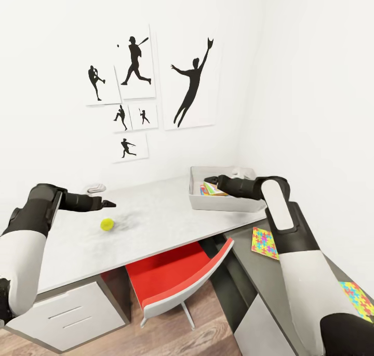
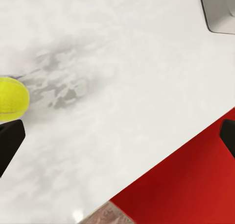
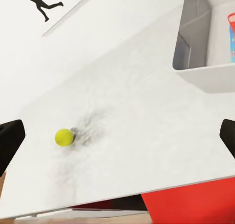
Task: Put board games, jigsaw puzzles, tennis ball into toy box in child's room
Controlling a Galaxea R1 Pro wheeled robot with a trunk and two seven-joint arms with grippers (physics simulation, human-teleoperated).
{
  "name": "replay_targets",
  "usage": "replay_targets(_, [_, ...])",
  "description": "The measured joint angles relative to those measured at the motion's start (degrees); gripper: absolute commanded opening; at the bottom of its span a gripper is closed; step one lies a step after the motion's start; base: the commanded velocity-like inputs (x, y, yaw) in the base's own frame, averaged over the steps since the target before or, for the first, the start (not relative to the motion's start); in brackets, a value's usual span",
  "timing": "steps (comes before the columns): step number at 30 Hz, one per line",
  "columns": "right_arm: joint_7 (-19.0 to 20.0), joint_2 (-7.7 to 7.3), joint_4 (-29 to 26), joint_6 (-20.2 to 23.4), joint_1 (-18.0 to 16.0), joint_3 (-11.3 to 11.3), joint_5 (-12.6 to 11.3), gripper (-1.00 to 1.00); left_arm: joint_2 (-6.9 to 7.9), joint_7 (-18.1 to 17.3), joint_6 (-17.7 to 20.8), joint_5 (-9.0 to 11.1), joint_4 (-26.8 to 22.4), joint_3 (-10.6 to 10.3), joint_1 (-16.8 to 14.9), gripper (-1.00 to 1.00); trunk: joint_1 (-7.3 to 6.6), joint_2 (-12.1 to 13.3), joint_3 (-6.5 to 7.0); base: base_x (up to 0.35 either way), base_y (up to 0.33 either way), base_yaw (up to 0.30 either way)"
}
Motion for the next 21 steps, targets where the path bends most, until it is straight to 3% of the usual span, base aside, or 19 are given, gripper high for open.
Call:
replay_targets(8, [-1.1,-0.30,-0.3,0.0,0.1,0.8,-2.5,1.00,-0.34,1.0,0.2,-0.4,0.1,-0.1,0.0,1.00,-0.02,0.0,0.00,0.075,0.000,0.000])
replay_targets(21, [-1.4,-0.55,-2.6,0.0,0.4,0.8,-3.2,1.00,-0.61,1.4,0.3,-0.5,0.1,-0.1,0.0,1.00,0.00,0.0,0.00,0.059,0.000,0.000])
